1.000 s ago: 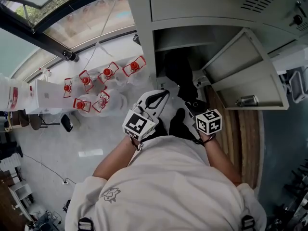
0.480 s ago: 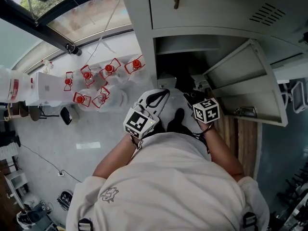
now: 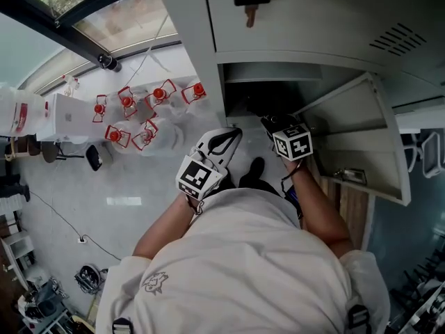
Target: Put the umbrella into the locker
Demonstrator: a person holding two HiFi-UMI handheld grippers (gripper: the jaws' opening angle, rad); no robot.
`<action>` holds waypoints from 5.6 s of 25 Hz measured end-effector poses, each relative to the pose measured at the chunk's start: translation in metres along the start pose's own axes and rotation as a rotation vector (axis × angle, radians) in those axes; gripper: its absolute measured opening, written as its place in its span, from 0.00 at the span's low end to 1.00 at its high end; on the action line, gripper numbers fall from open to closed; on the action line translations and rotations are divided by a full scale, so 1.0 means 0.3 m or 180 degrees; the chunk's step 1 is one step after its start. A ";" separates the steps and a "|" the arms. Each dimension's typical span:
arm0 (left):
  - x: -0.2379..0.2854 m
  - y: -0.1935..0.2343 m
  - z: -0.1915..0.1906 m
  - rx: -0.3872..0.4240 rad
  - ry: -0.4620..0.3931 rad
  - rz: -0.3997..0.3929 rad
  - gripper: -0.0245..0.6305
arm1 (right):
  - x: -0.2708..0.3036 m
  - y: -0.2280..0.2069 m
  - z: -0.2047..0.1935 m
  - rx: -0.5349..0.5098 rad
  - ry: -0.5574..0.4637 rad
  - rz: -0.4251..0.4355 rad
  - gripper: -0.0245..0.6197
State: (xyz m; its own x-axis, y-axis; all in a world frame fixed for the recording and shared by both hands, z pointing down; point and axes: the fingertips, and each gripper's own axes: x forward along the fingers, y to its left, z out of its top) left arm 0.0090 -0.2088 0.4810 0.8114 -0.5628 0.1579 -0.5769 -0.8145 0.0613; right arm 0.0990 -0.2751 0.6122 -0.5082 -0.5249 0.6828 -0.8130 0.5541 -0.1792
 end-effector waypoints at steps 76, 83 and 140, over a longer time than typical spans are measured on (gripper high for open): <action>-0.085 0.109 0.024 -0.0041 -0.0084 0.0139 0.05 | 0.024 -0.038 0.129 -0.0023 -0.0344 -0.0555 0.41; -0.100 0.082 0.050 0.0014 -0.0163 -0.0030 0.05 | -0.090 0.061 0.131 0.0044 -0.0592 -0.0588 0.41; -0.316 -0.806 -0.001 0.0118 -0.0170 0.0530 0.05 | -0.874 0.504 -0.369 -0.0650 -0.1325 0.0316 0.10</action>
State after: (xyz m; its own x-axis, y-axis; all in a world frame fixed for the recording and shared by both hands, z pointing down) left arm 0.0716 0.0415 0.4516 0.7093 -0.6963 0.1101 -0.7007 -0.7134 0.0022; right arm 0.1409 0.0179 0.4846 -0.6853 -0.6542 0.3198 -0.7033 0.7085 -0.0578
